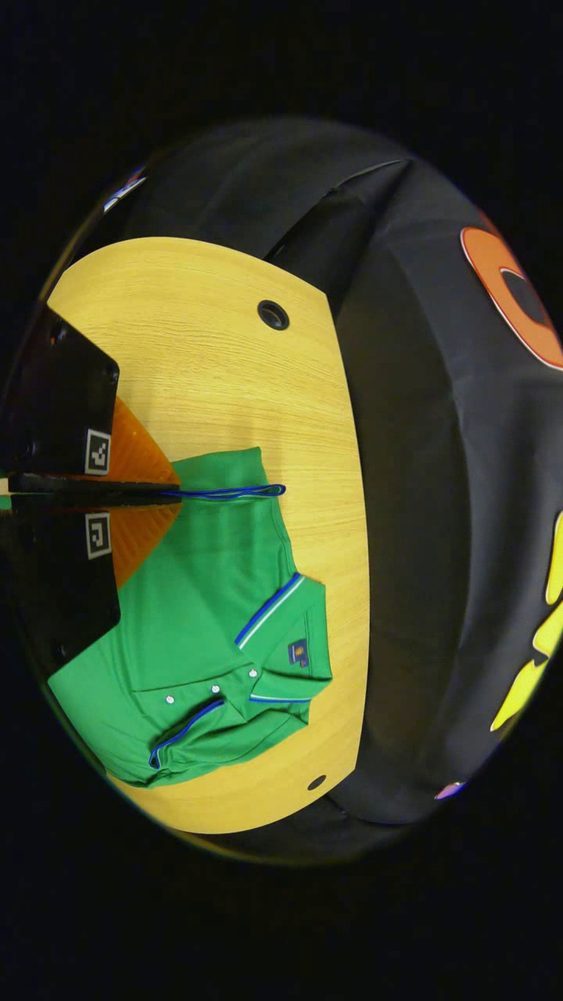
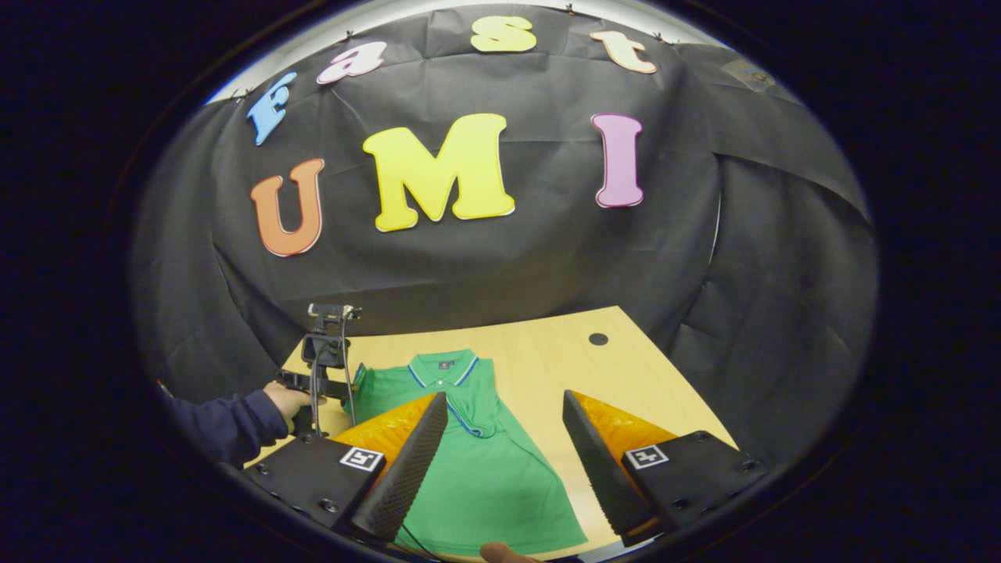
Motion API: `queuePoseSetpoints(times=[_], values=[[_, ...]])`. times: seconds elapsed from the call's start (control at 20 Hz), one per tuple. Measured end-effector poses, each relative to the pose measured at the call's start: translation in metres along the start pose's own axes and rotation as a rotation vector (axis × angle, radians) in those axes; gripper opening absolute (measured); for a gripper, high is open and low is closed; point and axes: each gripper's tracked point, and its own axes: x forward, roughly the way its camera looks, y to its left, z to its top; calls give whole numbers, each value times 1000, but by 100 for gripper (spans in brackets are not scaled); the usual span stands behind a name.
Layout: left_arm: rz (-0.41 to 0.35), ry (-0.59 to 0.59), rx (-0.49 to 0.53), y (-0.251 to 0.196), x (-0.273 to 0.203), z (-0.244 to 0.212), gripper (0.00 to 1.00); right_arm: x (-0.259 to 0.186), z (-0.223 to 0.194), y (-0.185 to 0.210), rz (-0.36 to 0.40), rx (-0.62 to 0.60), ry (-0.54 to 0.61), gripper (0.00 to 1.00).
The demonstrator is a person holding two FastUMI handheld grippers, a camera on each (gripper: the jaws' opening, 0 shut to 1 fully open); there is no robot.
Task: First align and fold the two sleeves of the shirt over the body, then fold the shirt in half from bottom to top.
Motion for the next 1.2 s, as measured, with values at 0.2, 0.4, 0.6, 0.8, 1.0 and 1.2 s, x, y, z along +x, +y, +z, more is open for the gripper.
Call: queuePoseSetpoints(times=[0.2, 0.4, 0.6, 0.8, 1.0, 1.2], values=[[-30, -16, 59, -38, -5, 10, 4, 0, -2, -10, -10, -5, -2, 93], [-50, -14, 111, -75, -4, 11, 4, -1, -11, -23, -31, -35, 7, 93], [-58, 29, 159, -102, 7, -2, 4, -2, -22, -38, -63, -60, 21, 95], [-118, 100, 152, -128, 20, -24, 7, -4, -33, -51, -78, -71, 44, 96], [-178, 81, 120, -150, 13, -19, 34, -3, -38, -60, -74, -61, 43, 96], [-176, 22, 106, -159, -12, 0, 80, 6, -46, -73, -83, -72, 44, 93]])
